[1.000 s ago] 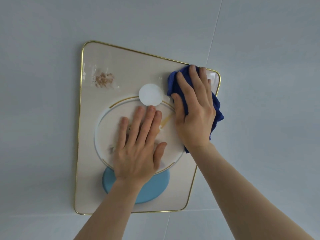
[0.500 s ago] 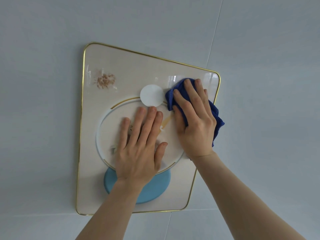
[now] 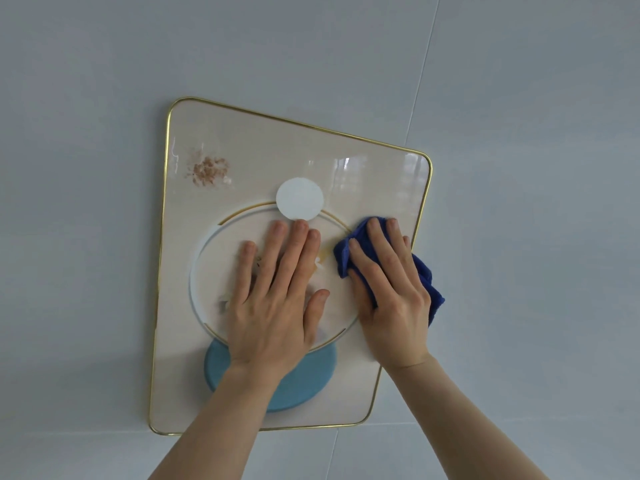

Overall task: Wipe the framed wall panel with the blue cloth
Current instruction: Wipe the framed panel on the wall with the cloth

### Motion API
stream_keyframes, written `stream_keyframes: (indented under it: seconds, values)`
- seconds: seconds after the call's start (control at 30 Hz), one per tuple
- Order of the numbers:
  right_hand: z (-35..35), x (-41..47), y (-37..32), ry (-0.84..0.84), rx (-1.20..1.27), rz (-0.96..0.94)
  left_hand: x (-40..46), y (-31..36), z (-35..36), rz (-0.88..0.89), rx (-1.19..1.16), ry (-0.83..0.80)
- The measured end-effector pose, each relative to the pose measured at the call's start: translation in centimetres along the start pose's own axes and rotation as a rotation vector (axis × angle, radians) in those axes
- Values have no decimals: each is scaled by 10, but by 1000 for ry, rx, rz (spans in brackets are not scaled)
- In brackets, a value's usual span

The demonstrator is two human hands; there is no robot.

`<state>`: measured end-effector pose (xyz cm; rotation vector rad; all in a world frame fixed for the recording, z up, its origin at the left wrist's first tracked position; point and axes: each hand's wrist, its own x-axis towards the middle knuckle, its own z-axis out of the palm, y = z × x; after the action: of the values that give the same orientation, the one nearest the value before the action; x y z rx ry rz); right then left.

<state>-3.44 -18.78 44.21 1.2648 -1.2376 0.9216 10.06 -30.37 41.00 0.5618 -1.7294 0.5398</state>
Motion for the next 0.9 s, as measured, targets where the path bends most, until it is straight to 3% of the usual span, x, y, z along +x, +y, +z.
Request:
stream_keyframes:
  seconds: [0.2, 0.5, 0.63, 0.7, 0.83, 0.9]
  values:
    - [-15, -36, 0, -71, -46, 15, 0, 0, -1, -5, -5, -12]
    - [-37, -20, -20, -125, -221, -60, 6, 4, -29, -19, -30, -103]
    - [-52, -1, -33, -173, -225, -63, 11, -2, -50, -16, -179, -142]
    - [-59, 6, -42, -113, -112, 125, 13, -11, -61, -3, -306, -111]
    - [-81, 42, -54, 133, 344, 875, 20, -46, -78, -87, -344, 20]
    - [-92, 68, -58, 199, 556, 1060, 24, -70, -82, -182, -324, 61]
